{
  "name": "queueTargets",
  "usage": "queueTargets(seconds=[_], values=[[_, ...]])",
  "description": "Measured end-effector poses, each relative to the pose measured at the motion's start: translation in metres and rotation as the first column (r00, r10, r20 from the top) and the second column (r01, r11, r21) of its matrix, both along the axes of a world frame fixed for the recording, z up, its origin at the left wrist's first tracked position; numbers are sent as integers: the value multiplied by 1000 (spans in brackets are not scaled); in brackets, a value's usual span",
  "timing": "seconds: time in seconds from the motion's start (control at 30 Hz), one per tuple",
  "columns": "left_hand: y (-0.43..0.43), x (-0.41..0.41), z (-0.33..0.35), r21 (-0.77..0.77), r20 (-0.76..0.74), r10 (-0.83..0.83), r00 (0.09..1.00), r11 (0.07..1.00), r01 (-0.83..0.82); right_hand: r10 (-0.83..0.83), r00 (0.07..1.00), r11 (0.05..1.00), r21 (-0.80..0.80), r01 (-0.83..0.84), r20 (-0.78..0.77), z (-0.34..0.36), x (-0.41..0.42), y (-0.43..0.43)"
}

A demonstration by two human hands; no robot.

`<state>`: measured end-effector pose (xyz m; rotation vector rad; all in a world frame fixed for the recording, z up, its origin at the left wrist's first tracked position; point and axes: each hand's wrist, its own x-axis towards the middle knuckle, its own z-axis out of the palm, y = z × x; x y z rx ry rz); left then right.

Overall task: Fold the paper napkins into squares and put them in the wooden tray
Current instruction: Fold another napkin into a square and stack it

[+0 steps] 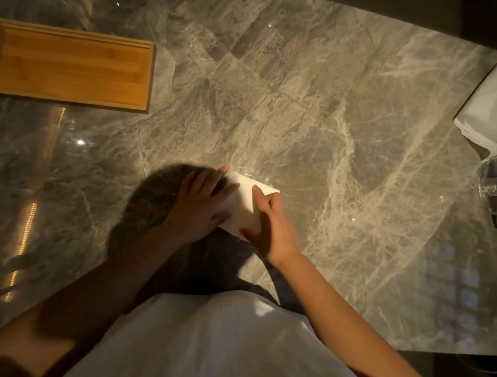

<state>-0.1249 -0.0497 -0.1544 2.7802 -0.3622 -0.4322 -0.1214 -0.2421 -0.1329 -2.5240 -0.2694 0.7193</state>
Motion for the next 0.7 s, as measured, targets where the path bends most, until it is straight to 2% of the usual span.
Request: queueTargets(seconds=[0.17, 0.47, 0.7], values=[[1, 4, -6, 81, -5, -5, 1000, 997, 5, 91, 988, 990, -117, -76, 125, 0, 4, 0], [-3, -2, -14, 16, -42, 24, 999, 1000, -24, 145, 986, 983, -128, -133, 87, 2, 9, -3], [11, 5, -18, 43, -50, 6, 999, 999, -4, 135, 984, 985, -125, -120, 114, -5, 14, -10]])
